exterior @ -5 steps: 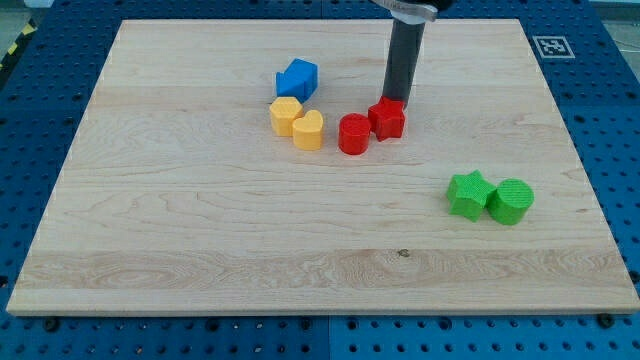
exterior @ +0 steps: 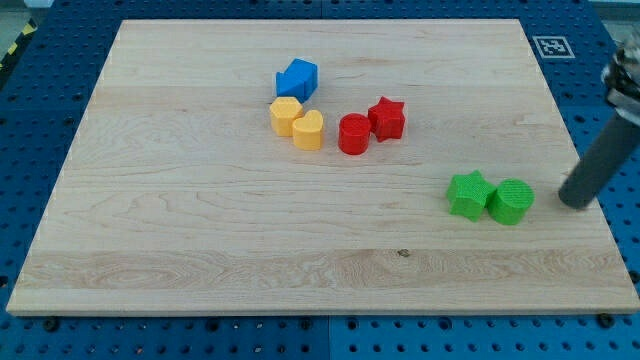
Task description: Place the green circle at the top of the red star
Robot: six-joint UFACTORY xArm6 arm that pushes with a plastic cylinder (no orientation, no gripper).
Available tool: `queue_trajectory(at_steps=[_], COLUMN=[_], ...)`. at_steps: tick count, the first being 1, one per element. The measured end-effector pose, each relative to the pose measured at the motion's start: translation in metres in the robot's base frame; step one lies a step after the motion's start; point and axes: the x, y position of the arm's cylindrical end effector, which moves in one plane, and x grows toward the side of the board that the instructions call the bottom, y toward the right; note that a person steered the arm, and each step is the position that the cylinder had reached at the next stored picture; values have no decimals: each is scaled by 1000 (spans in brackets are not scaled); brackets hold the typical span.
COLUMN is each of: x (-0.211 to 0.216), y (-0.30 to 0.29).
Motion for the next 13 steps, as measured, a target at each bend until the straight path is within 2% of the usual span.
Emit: queue_trajectory(at_steps=[1,2,6,8,9,11,12,13], x=[31,36,-43,-125,-136,-87,-94,-131], y=[-25,-64,-68,-71,-71,-61,-75,-90])
